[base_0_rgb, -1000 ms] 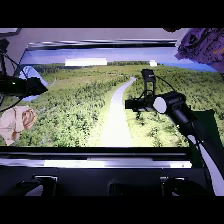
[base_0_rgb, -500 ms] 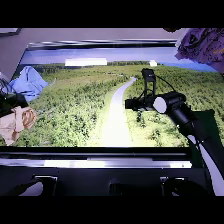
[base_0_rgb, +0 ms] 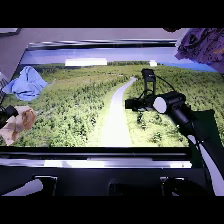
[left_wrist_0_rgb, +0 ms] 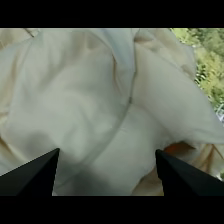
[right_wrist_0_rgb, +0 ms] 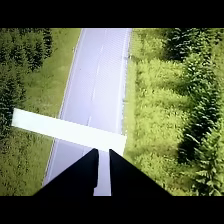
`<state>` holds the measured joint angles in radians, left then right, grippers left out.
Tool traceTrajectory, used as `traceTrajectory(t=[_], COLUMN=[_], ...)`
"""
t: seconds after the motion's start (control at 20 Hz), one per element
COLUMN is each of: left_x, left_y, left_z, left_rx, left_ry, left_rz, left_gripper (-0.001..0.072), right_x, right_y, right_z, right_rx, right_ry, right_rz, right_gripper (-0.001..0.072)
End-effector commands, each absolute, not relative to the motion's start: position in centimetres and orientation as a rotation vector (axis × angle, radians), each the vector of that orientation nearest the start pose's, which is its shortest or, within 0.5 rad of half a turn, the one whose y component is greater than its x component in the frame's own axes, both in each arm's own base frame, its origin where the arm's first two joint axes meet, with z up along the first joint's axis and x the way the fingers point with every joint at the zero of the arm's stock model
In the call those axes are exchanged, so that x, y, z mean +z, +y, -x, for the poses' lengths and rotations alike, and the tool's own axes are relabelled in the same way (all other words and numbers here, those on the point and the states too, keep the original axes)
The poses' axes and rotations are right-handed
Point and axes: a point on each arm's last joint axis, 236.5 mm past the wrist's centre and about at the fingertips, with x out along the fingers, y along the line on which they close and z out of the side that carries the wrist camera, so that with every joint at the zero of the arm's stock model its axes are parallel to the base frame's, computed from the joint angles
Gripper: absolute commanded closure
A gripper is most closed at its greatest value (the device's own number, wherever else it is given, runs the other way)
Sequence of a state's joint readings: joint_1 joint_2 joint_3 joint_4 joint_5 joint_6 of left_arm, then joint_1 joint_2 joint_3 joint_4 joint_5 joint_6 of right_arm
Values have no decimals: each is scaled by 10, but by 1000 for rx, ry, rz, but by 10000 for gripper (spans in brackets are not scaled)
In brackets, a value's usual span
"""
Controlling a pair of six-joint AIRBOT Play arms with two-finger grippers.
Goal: Fold the clothes and pants, and hang the long-sleeved shirts on hangers.
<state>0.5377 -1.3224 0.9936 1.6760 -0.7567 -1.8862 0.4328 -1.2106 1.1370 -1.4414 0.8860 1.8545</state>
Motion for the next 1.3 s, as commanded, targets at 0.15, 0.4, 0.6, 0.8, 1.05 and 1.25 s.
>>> traceTrajectory(t=[0.15,0.4,0.6,0.8,1.05,1.25], left_x=[-107,-78,-17,36,10,-47], left_y=[226,151,11,-160,-302,-326], left_z=[-355,-368,-376,-347,-291,-281], left_rx=[675,515,165,-250,-459,-427], left_ry=[1101,1191,1265,1303,1376,1469], left_rz=[562,780,720,633,515,470], left_gripper=[100,696,696,696,696,550], right_x=[56,56,45,30,17,17], right_y=[203,203,199,182,143,142], right_z=[-382,-382,-361,-326,-282,-285], right_rx=[311,311,303,269,248,249], right_ry=[1028,1031,1132,1293,1486,1474], right_rz=[-170,-169,-157,-88,130,141], right_gripper=[563,563,563,563,582,509])
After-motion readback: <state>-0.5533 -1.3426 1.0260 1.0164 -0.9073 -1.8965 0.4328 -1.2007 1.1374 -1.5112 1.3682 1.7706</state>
